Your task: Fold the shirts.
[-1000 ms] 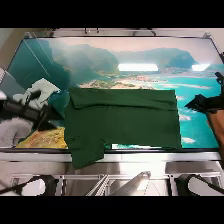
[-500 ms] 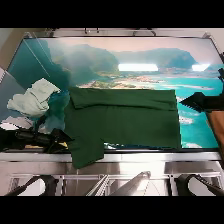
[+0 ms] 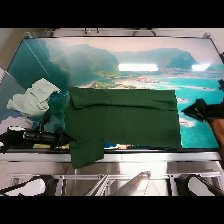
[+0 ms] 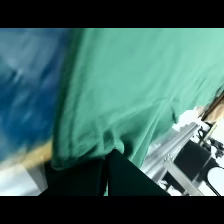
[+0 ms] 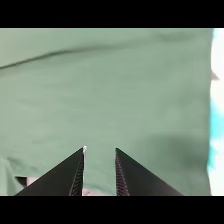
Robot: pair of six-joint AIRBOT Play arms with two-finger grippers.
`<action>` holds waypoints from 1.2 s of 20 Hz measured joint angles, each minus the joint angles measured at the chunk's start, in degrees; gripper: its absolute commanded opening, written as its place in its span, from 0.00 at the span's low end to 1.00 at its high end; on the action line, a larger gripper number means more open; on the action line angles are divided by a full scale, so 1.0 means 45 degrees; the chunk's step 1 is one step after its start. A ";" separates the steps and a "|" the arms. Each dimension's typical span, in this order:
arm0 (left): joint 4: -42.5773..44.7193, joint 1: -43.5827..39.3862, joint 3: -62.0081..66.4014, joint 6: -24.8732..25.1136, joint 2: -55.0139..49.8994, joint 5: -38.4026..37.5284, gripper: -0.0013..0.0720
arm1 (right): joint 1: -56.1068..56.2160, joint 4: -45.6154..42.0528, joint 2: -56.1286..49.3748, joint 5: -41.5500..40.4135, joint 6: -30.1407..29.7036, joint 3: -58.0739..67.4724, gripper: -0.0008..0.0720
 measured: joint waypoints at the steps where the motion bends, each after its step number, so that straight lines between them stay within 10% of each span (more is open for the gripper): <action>1: -0.0112 0.0000 -0.0005 0.0189 0.0092 0.0175 0.05 | -0.0369 -0.0282 0.0034 0.0180 0.0282 -0.0267 0.40; 3: -0.0369 0.0005 -0.0010 0.0427 0.0437 0.0175 0.05 | -0.1073 -0.0665 -0.0044 0.0510 0.0534 -0.0826 0.65; 15: -0.0656 0.0005 -0.0015 0.0675 0.2157 -0.0287 0.05 | -0.2059 -0.2171 -0.2079 0.0277 -0.0107 -0.3648 0.64; 18: -0.0661 0.0005 -0.0015 0.0704 0.1831 -0.0442 0.05 | -0.2059 -0.1656 -0.2744 0.0238 -0.0860 -0.3905 0.42; 20: -0.0665 0.0005 -0.0015 0.0704 0.1569 -0.0495 0.05 | -0.2055 -0.1127 -0.3002 -0.0039 -0.1545 -0.3983 0.04; 24: -0.0821 0.0005 0.0078 0.0699 0.1287 -0.0763 0.05 | -0.2059 -0.0622 -0.3109 -0.0272 -0.2263 -0.3711 0.04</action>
